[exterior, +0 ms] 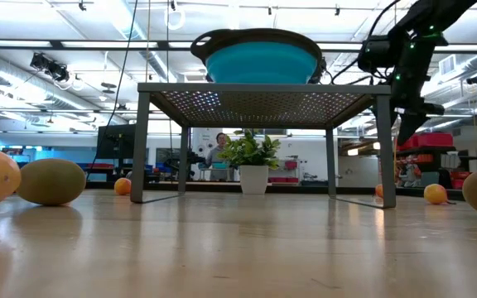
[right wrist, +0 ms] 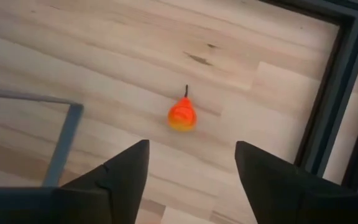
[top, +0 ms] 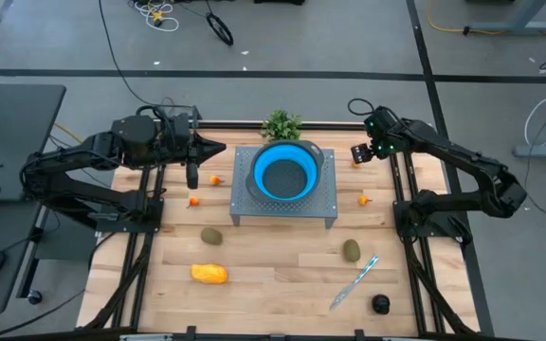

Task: Pick & Place Fruit
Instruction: Put the orange pear into the strainer bowl on the shelf

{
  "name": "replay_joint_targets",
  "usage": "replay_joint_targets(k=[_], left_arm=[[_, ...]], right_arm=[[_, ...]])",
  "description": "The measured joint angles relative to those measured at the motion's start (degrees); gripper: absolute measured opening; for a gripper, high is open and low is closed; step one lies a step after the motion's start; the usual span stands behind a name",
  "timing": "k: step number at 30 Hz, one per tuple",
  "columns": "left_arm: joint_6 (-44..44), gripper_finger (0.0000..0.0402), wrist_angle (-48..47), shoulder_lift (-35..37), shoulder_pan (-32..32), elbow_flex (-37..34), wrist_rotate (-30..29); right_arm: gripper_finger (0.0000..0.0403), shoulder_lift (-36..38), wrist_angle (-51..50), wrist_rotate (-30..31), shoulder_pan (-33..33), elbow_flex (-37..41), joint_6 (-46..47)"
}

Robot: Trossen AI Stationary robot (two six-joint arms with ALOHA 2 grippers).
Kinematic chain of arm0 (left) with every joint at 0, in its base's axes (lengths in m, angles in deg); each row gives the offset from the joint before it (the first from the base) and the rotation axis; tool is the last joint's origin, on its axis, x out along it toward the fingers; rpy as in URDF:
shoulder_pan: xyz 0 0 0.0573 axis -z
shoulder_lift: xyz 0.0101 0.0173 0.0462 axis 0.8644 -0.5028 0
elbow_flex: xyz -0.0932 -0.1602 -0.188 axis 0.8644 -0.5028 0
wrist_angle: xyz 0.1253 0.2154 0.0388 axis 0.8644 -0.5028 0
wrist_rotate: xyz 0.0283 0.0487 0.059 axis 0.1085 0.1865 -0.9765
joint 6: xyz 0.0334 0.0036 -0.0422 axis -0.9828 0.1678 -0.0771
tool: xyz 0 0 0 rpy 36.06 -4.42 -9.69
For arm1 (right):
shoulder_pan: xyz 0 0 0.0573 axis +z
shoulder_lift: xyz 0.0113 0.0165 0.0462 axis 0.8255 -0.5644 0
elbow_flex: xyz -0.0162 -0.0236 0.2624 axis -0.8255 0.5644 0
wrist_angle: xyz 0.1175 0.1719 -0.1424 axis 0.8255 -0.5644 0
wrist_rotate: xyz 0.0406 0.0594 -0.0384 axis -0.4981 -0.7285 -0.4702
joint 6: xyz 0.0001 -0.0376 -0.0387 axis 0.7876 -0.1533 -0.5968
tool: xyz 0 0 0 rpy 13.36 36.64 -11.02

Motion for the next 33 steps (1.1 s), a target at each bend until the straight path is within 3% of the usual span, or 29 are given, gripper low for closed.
replay_joint_targets(k=[10, 27, 33], left_arm=[[0.5, 0.0005, -1.7, 0.0, 0.0, 0.0, 0.2], [1.5, 0.0005, -1.6, 0.0, 0.0, 0.0, 0.7], [1.4, 0.0004, -1.6, 0.0, 0.0, 0.0, 0.7]], right_arm=[[0.0257, -3.2, 0.9, -1.9, 0.0, 1.1, -3.2], [0.0257, -6.4, 16.2, -1.9, 0.0, 10.5, 2.3], [0.0257, -6.4, 18.6, 1.5, 0.0, 10.6, 1.8]])
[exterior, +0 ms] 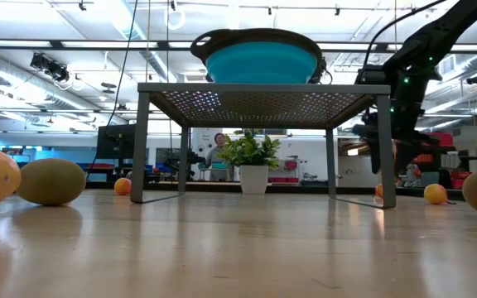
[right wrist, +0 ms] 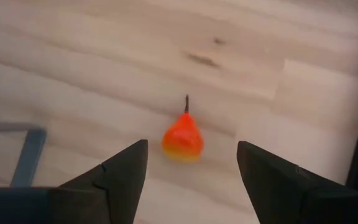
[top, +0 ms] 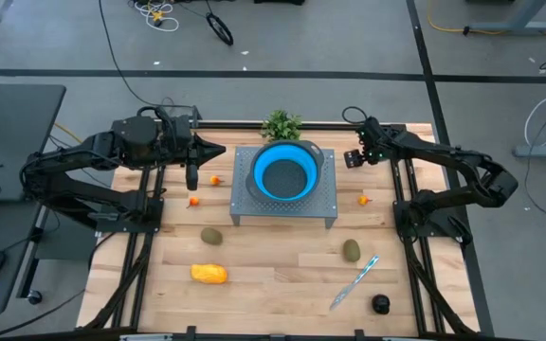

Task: Pick & Place Fruit
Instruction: Put the orange pear into the strainer bowl on the shelf

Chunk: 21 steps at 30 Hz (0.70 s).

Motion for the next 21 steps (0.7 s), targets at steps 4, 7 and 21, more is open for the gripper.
replay_joint_targets(k=[4, 7, 21], left_arm=[[0.0, 0.0006, 0.0, 0.0, 0.0, 0.0, 0.0], [0.0, 0.0008, 0.0, 0.0, 0.0, 0.0, 0.0], [-0.6, 0.0005, 0.0, 0.0, 0.0, 0.0, -0.8]], right_arm=[[0.0257, 0.0, 2.1, 1.7, 0.1, 0.0, 0.0], [0.0257, 0.0, 3.5, 1.9, 0.1, 0.0, 0.0], [0.0256, -3.5, 4.8, 3.5, 0.4, 0.0, -0.9]])
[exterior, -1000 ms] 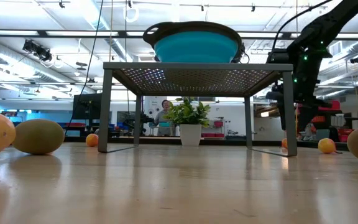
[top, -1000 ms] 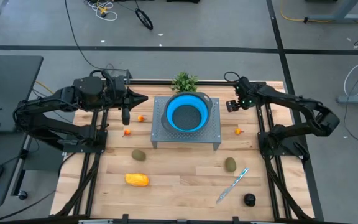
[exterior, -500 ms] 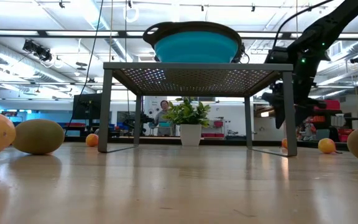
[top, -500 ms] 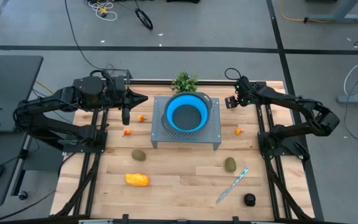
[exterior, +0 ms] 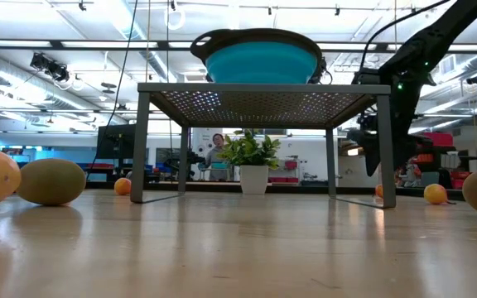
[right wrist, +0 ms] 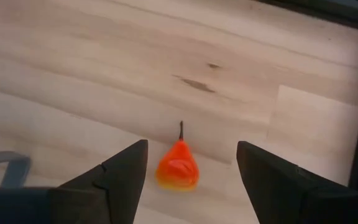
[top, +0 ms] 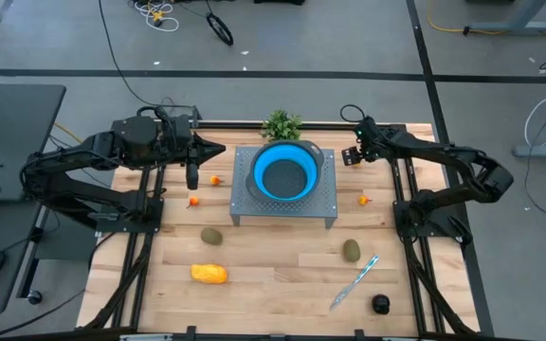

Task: Pick & Place Fruit
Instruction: Put the orange pear into the strainer bowl on the shelf

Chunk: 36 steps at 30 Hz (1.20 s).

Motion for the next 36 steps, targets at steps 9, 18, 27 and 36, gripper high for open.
replay_joint_targets(k=[9, 18, 27, 36], left_arm=[[0.2, 0.0005, 0.0, 0.0, 0.0, 0.0, 0.0], [0.3, 0.0004, 0.0, 0.0, 0.0, 0.0, 0.0], [0.3, 0.0004, 0.0, 0.0, 0.0, 0.0, 0.0], [0.3, 0.0004, 0.0, 0.0, 0.0, 0.0, 0.0]], right_arm=[[0.0256, -4.8, 1.7, 0.9, 2.3, 0.0, 0.6], [0.0256, -6.9, 1.5, 0.4, 2.3, 0.0, 1.7], [0.0250, -8.5, 1.5, -1.1, 2.3, 0.0, 1.9], [0.0206, -8.4, 1.5, -1.1, 2.3, 0.0, 2.1]])
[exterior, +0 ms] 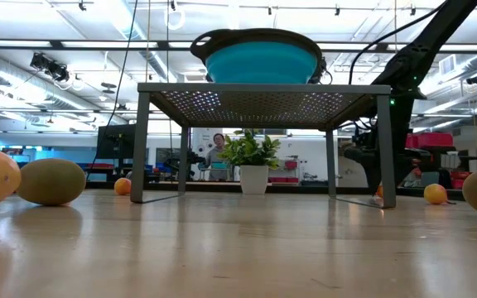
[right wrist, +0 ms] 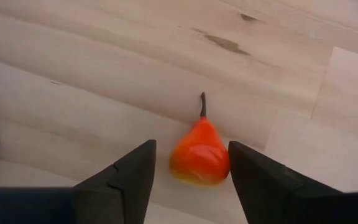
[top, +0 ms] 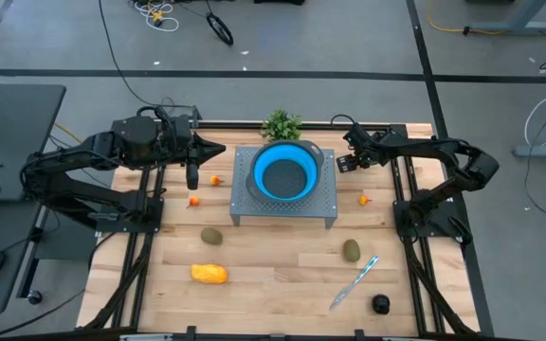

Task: Pick & Place Fruit
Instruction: Put the orange pear into the strainer bowl on the shelf

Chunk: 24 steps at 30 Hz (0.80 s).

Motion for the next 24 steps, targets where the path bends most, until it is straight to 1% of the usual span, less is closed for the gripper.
replay_joint_targets(k=[13, 16, 24], left_arm=[[-0.3, 0.0004, 0.0, 0.0, 0.0, 0.0, 0.7], [-0.7, 0.0004, 0.0, 0.0, 0.0, 0.0, 1.7], [-0.5, 0.0002, 0.0, 0.0, 0.0, 0.0, 1.6]], right_arm=[[0.0157, 0.1, -0.5, 0.1, 0.0, 0.0, 0.0], [0.0152, 0.1, -0.9, 0.2, 0.0, 0.0, 0.0], [0.0150, 0.1, -0.9, 0.1, 0.0, 0.0, 0.0]])
